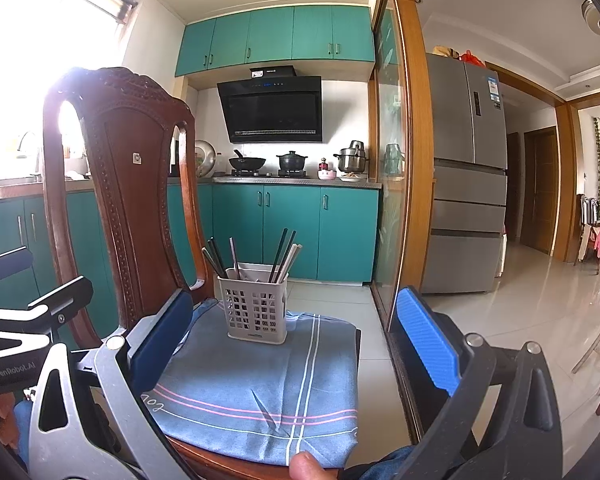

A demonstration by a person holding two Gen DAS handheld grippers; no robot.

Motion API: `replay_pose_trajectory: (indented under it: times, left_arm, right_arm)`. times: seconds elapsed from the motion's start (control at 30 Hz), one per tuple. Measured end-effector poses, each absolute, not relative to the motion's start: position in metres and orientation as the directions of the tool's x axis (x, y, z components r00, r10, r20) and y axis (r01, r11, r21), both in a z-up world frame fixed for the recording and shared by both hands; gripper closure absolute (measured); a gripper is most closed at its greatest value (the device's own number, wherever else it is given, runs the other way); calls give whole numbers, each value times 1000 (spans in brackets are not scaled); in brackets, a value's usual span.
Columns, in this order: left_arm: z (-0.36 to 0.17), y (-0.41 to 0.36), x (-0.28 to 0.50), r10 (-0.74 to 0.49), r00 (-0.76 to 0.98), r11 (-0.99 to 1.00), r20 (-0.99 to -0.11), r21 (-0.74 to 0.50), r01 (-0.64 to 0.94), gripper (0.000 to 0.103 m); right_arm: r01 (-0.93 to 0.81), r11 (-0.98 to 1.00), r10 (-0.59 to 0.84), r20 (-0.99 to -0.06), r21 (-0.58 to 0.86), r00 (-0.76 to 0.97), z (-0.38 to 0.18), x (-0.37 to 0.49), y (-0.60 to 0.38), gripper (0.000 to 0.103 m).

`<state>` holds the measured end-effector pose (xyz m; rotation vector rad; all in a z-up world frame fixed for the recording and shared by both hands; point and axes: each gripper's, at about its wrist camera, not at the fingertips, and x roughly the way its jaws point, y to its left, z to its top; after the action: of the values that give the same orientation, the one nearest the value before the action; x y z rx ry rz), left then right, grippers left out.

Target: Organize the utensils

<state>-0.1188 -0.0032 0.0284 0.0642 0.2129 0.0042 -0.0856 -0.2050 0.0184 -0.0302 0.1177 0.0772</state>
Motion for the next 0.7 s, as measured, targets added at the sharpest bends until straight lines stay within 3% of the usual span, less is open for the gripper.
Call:
replay_pose_trajectory:
  times: [0.7]
  left_arm:
    - [24,-2,-112,10,976,998,-219,67,5,4]
  right_arm:
    - [-78,997,72,-149,-31,986,14,-76,-204,3]
